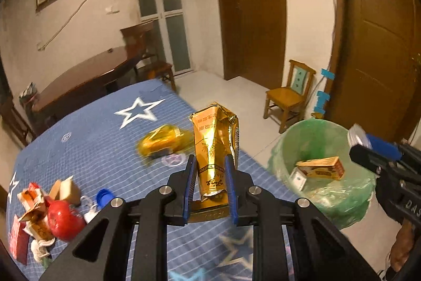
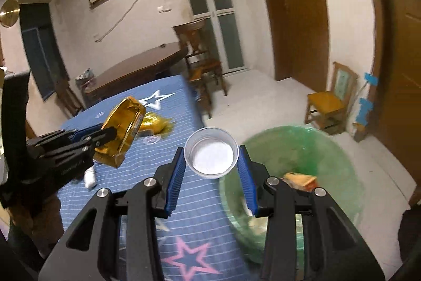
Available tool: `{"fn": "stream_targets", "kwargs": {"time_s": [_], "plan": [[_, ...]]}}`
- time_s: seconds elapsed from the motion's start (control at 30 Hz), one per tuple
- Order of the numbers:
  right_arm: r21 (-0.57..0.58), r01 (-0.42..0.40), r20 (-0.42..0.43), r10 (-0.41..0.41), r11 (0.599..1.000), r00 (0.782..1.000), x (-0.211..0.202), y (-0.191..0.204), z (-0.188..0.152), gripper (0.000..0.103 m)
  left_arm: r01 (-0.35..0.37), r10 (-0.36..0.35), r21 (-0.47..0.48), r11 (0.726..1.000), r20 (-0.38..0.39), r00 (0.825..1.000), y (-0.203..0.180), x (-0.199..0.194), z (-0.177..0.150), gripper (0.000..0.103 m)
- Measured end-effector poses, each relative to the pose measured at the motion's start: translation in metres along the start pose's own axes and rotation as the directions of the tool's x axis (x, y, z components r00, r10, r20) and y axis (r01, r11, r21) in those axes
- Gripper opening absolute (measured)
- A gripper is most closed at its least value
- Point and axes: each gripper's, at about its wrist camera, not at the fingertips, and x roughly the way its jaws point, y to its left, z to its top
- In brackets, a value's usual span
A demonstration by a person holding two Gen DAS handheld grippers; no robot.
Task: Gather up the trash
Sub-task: 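Carry the wrapper and cup to the bin and open both tools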
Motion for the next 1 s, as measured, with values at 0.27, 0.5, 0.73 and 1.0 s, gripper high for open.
{"fn": "stream_targets", "kwargs": {"time_s": [0.27,0.5,0.73,1.0], "plan": [[0.011,0.135,0.022,-0.136,0.991,0.991,-0.014,-0.045,0.012,0.038,0.047,-0.049,0.096,0.994,0.018,0.999,-0.067,0.01,0.017,0.023],[0.028,0.21,0.012,-0.21,0.977,0.978,-0.019,-0.075,0.012,0.039,0.099,-0.102,0.172,0.98,0.009,0.995,-0.117,0.027,0.028,0.023],[0.039,0.244,-0.006,-0.244,0.969,0.97,-0.019,-0.094,0.008,0.039,0.138,-0.136,0.21,0.968,-0.023,0.99,-0.149,0.049,0.032,0.023],[0.024,0.261,-0.025,-0.26,0.965,0.965,-0.014,-0.104,0.009,0.039,0.157,-0.151,0.241,0.958,-0.043,0.988,-0.169,0.068,0.03,0.023]]}}
